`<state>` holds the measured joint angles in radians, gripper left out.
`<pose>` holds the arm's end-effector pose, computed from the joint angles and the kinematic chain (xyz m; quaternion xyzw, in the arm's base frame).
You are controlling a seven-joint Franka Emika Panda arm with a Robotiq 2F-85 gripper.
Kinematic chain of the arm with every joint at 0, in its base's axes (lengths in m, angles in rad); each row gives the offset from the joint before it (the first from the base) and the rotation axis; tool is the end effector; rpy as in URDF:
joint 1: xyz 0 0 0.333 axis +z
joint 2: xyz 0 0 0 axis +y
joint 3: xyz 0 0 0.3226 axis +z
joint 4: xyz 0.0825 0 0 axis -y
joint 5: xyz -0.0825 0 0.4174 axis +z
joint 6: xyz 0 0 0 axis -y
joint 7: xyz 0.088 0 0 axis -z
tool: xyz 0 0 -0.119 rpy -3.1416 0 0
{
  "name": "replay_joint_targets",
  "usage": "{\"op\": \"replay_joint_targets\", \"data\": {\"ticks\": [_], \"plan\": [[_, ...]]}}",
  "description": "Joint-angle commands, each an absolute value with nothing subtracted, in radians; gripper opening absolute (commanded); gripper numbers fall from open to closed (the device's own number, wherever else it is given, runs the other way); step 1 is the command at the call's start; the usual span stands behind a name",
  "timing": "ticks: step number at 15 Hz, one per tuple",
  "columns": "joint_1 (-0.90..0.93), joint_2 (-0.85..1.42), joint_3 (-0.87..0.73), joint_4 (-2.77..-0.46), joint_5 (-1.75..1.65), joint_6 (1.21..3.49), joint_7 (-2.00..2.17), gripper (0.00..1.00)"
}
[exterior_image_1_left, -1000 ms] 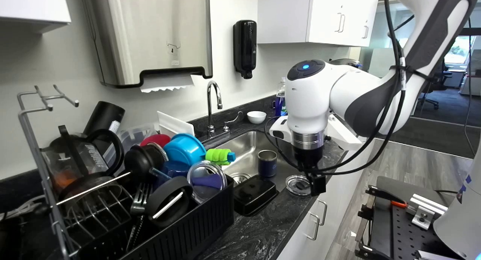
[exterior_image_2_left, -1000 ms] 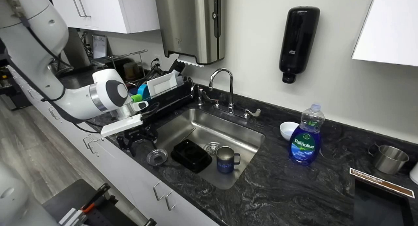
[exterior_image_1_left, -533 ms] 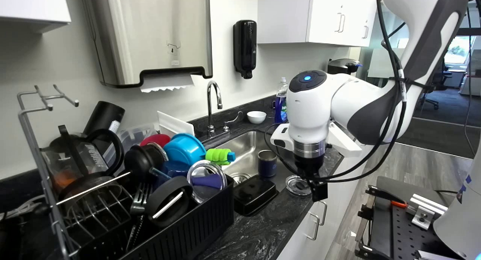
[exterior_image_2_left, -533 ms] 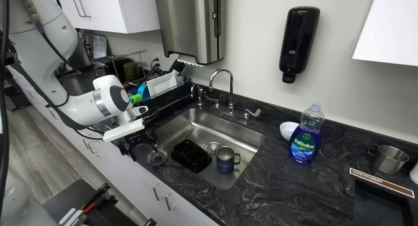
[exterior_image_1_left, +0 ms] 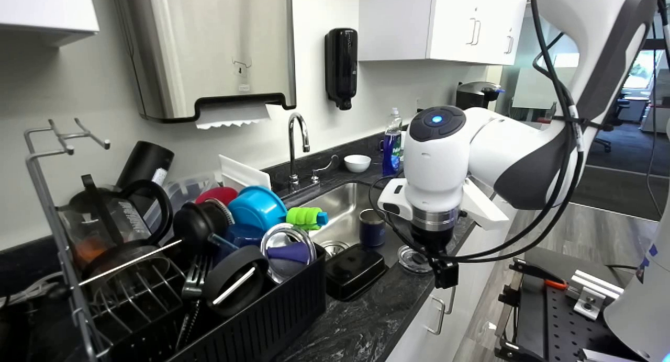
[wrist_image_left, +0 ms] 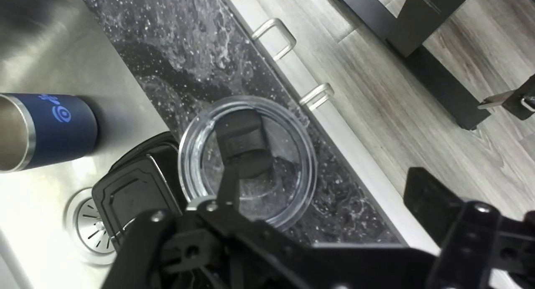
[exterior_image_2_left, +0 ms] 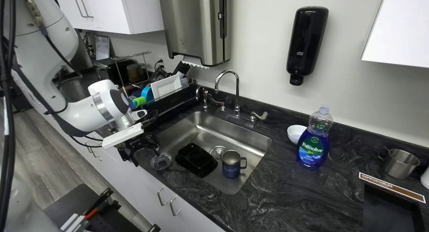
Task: Place the lid on the dark blue thermos
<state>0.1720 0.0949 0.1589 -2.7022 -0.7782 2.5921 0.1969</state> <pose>0.3651 0.1377 0.1463 0.8968 0.4033 -0.0474 0.1757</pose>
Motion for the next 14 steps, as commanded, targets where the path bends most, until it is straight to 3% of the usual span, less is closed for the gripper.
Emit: {"op": "replay_joint_targets", "data": {"ticks": [1,2,12,14], "plan": [[0.18,0.113,0.153,-2.699,-0.835,2.605,0.247,0.75],[0.182,0.114,0.153,-2.699,-0.847,2.605,0.256,0.74],[0.178,0.122,0.15,-2.701,-0.943,2.613,0.309,0.04],[0.177,0.121,0.149,-2.702,-0.959,2.615,0.322,0.0]]}}
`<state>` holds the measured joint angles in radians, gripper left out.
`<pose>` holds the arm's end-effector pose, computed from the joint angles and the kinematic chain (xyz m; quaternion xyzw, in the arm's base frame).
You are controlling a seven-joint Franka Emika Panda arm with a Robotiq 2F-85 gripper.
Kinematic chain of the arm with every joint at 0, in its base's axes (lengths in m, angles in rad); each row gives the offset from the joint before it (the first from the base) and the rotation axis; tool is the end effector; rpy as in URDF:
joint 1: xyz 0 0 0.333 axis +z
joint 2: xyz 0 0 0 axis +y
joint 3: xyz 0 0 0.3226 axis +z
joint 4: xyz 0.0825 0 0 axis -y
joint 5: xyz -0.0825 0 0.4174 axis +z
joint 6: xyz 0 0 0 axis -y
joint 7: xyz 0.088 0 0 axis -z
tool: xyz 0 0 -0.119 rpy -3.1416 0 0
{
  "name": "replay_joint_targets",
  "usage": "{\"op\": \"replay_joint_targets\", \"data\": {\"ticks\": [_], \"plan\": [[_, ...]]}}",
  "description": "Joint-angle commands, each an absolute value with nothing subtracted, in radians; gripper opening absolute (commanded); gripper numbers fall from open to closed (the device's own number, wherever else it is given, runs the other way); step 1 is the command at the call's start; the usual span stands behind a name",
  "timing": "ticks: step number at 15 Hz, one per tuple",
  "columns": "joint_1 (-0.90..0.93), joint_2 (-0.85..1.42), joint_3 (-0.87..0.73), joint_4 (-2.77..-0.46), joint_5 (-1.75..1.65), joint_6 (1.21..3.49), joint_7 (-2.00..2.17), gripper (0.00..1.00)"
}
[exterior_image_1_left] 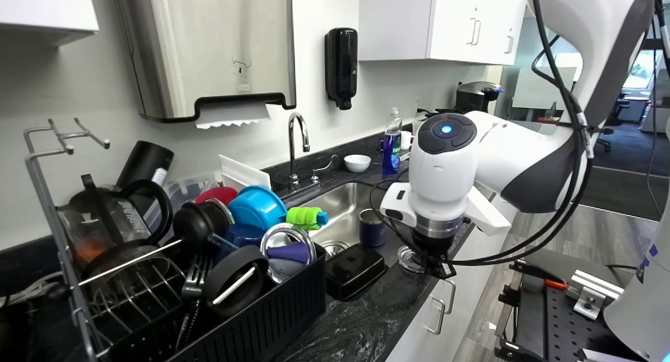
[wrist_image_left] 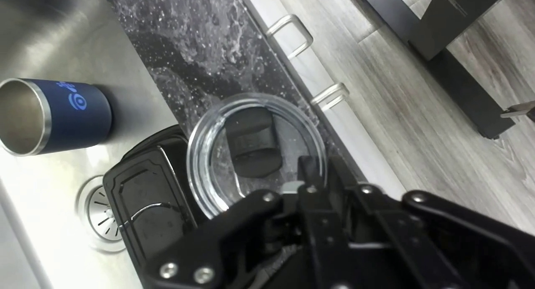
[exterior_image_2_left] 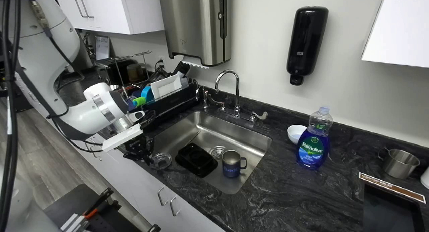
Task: Place the lid on the dark blue thermos
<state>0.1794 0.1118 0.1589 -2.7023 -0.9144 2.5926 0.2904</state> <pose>0.3593 0.1405 0.1394 0.8838 0.4213 -0.0349 0.2003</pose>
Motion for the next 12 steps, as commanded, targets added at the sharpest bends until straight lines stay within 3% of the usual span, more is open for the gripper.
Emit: {"op": "replay_joint_targets", "data": {"ticks": [1,12], "plan": [[0.177,0.12,0.149,-2.703,-0.967,2.616,0.328,0.0],[0.174,0.045,0.158,-2.721,-0.934,2.614,0.373,0.02]]}}
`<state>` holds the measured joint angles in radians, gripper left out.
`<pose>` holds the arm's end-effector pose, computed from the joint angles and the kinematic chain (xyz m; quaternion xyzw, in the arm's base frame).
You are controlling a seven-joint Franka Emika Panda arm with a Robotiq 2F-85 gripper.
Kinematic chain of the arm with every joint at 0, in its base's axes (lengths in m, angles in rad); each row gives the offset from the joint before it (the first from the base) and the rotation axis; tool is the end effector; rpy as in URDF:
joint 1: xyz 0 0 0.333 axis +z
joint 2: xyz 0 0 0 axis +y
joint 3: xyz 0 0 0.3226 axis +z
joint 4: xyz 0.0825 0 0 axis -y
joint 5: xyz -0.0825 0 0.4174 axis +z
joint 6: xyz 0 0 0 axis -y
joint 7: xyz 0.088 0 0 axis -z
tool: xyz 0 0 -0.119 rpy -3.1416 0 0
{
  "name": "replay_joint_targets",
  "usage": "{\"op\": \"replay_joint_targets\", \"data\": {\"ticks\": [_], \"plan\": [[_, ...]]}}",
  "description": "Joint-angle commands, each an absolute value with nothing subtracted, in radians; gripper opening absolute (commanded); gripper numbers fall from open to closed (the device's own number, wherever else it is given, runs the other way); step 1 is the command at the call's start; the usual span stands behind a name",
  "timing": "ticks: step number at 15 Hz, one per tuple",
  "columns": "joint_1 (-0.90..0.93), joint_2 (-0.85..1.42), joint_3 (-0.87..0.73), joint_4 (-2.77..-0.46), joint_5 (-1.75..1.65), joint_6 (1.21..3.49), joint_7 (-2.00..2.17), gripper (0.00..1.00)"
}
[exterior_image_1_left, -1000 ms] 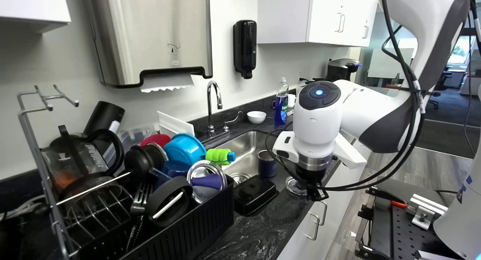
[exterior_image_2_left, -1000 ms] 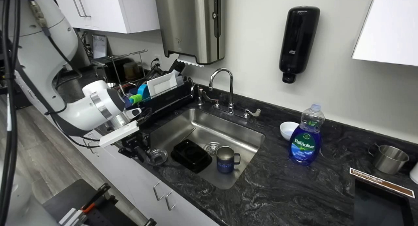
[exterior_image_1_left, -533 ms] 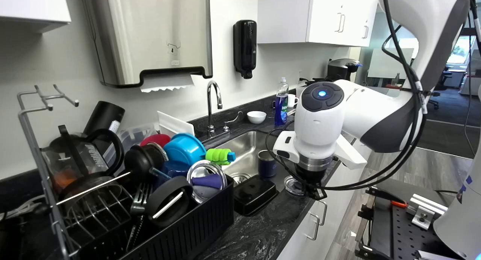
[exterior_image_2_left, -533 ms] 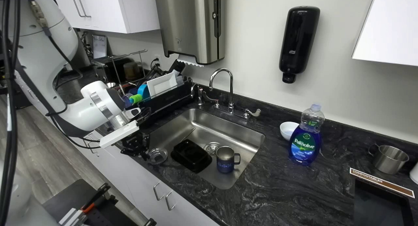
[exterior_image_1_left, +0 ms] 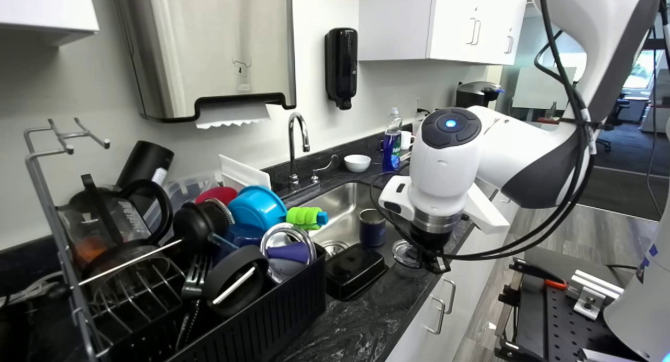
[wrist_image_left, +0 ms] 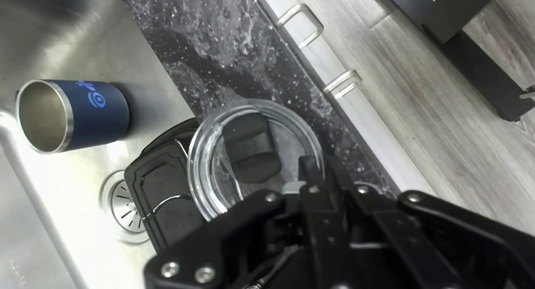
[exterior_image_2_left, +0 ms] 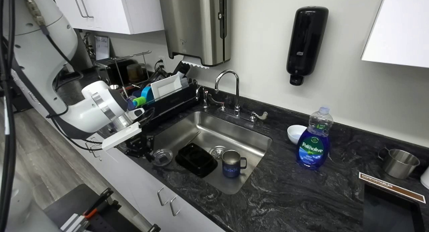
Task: Place the lid on the dark blue thermos
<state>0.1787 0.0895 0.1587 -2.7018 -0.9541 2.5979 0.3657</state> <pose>0.3635 0.1419 0.1481 0.8915 0.4017 -0.0111 0.2090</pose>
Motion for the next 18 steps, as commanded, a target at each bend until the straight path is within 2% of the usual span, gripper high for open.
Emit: {"op": "replay_joint_targets", "data": {"ticks": [1,11,18], "plan": [[0.176,0.032,0.156,-2.718,-0.915,2.609,0.365,0.02],[0.119,0.018,0.101,-2.559,-0.486,2.442,0.132,0.02],[0.072,0.102,0.045,-2.37,-0.426,2.356,0.135,0.02]]}}
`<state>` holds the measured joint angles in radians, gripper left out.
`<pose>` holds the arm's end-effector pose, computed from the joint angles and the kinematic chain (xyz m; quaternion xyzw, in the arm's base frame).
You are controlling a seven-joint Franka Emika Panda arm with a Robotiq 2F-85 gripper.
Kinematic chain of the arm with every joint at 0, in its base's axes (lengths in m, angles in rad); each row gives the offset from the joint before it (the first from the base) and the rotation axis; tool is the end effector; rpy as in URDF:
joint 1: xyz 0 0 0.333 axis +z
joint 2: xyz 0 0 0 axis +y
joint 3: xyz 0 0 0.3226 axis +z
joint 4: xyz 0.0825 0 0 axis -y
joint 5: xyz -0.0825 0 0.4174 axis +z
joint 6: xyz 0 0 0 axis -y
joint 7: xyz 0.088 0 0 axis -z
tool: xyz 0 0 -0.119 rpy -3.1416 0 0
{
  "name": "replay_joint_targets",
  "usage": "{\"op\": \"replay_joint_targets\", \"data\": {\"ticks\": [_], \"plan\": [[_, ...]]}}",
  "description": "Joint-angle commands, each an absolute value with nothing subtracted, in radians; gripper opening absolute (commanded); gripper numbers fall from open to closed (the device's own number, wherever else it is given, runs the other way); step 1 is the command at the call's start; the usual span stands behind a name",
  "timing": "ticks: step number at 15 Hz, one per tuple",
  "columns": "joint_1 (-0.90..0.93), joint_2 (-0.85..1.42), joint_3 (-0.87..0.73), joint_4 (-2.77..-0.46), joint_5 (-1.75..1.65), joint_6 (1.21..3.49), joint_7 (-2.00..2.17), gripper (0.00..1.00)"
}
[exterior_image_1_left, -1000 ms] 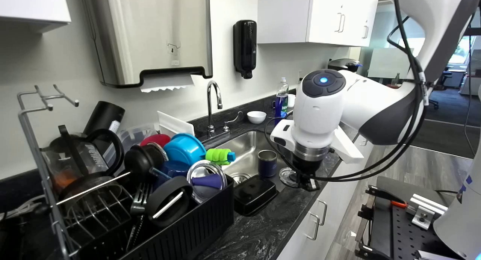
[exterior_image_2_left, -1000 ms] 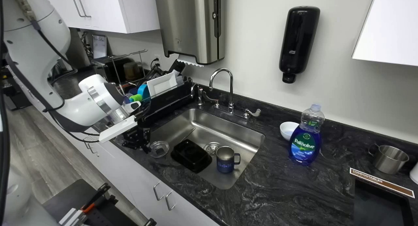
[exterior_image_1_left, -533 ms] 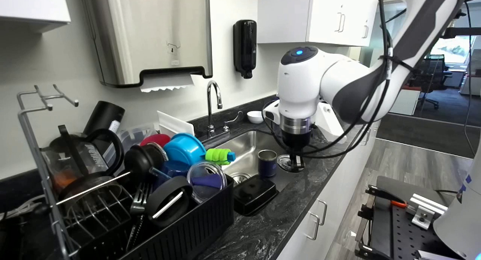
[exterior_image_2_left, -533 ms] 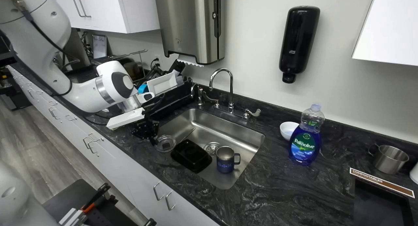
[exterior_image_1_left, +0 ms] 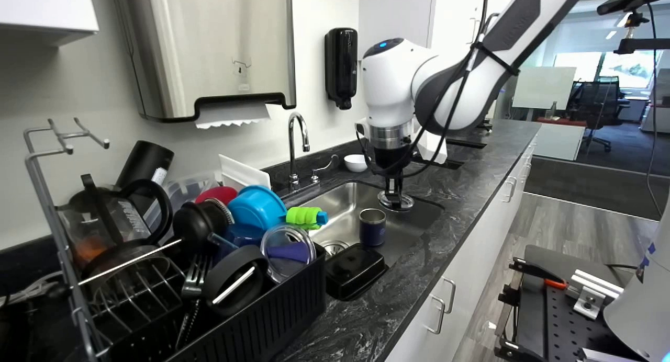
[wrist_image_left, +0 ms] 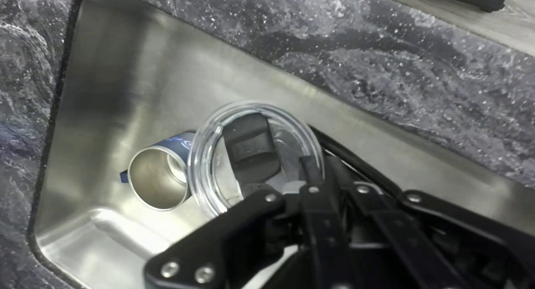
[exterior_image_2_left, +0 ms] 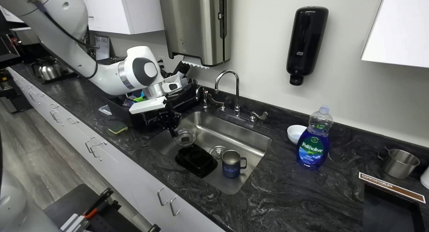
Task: Place the lid on the dark blue thermos
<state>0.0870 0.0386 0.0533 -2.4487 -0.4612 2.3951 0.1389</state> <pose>0.4885 0.0619 0.2456 0.9725 0.1755 -0.0239 0.1511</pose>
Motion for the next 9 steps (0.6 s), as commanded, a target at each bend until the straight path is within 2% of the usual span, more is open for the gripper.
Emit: {"op": "replay_joint_targets", "data": {"ticks": [1,9], "plan": [[0.069,0.12,0.038,-2.345,-0.42,2.35,0.137,0.02],[0.069,0.301,-0.018,-2.185,-0.412,2.348,0.165,0.02]]}}
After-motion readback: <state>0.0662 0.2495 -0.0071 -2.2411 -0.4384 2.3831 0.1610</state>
